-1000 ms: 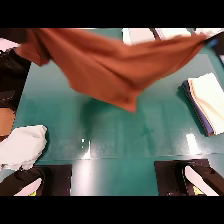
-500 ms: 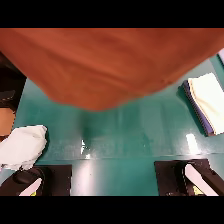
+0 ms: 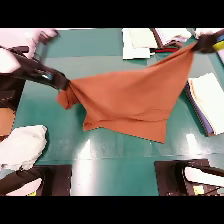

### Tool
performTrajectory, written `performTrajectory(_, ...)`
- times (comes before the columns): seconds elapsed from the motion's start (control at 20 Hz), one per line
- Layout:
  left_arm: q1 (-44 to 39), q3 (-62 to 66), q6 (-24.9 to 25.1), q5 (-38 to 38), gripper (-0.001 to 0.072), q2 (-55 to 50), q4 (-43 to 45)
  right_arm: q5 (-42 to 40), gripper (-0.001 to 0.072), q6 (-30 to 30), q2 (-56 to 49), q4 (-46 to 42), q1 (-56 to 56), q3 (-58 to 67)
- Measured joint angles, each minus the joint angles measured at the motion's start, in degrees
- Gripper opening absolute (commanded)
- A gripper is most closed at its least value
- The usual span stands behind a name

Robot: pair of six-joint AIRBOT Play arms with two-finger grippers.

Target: Fold the shirts.

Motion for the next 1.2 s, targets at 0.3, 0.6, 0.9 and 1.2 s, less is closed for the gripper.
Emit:
performTrajectory(0.3,0.0,-4.42,2.91,-4.28,0.0036,-7.45,-3.28,0.2,0.0013,0.31,-5.11,-2.93,4.07,-7.1)
performTrajectory(0.6,0.0,-5.05,4.66,-8.46,0.004,-1.66,-11.76,0.0,0.0013,0.33,-3.45,-3.58,4.74,-8.33)
performTrajectory(0.9,0.0,-5.49,4.96,-6.01,0.0547,2.95,-13.07,-1.16,0.0013,0.35,-1.66,-3.63,4.83,-8.48)
performTrajectory(1.2,0.0,-6.82,4.07,4.35,0.0673,0.79,-6.75,-0.79,0.0013,0.35,-1.36,-3.34,4.83,-8.48)
